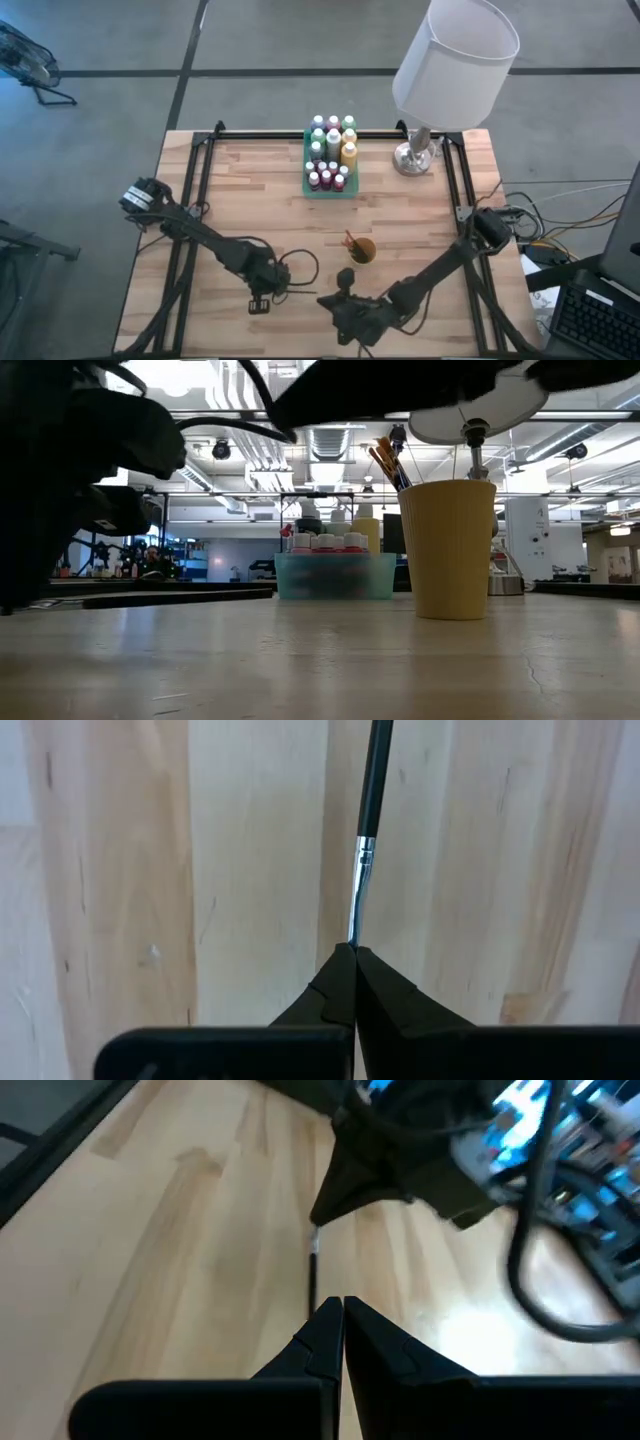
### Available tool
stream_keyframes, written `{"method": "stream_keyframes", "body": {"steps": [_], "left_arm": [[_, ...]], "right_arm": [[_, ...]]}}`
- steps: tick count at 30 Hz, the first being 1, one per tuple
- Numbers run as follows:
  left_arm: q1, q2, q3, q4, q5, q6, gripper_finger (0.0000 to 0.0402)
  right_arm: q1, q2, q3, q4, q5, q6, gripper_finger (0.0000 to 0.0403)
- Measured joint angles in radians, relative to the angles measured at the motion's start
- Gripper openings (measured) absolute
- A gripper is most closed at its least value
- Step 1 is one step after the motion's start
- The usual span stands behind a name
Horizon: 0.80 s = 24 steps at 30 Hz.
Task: Pick & Place Paint Supplies
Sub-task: Put the silver paintbrush into the yellow cup
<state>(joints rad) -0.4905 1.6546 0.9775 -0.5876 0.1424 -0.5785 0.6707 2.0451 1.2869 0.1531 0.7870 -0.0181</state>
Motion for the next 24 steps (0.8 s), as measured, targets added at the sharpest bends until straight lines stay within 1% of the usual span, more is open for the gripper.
{"method": "stream_keyframes", "body": {"steps": [2, 6, 9, 12, 16, 21, 24], "left_arm": [[0.011, 0.0, 0.0, 0.007, 0.0, 0.0, 0.0], [0.031, 0.0, 0.0, 0.007, 0.002, 0.0, 0.0], [0.045, 0.0, 0.0, 0.012, 0.024, -0.002, 0.0], [0.057, 0.0, 0.0, 0.015, 0.035, -0.016, 0.0], [0.068, 0.0, 0.0, 0.021, 0.051, -0.03, 0.0], [0.069, 0.0, 0.003, 0.042, 0.097, -0.033, 0.0], [0.068, 0.0, 0.003, 0.053, 0.121, -0.033, 0.0]], "right_arm": [[-0.016, 0.011, 0.001, -0.001, -0.033, 0.04, 0.0008], [-0.039, 0.029, 0.003, -0.043, -0.058, 0.114, 0.0008], [-0.052, 0.041, 0.003, -0.049, -0.108, 0.112, 0.001], [-0.06, 0.047, 0.021, -0.047, -0.135, 0.071, 0.0019], [-0.069, 0.054, 0.053, -0.08, -0.136, 0.037, 0.0042], [-0.079, 0.054, 0.078, -0.145, -0.138, 0.057, 0.0084], [-0.083, 0.054, 0.078, -0.16, -0.159, 0.063, 0.011]]}}
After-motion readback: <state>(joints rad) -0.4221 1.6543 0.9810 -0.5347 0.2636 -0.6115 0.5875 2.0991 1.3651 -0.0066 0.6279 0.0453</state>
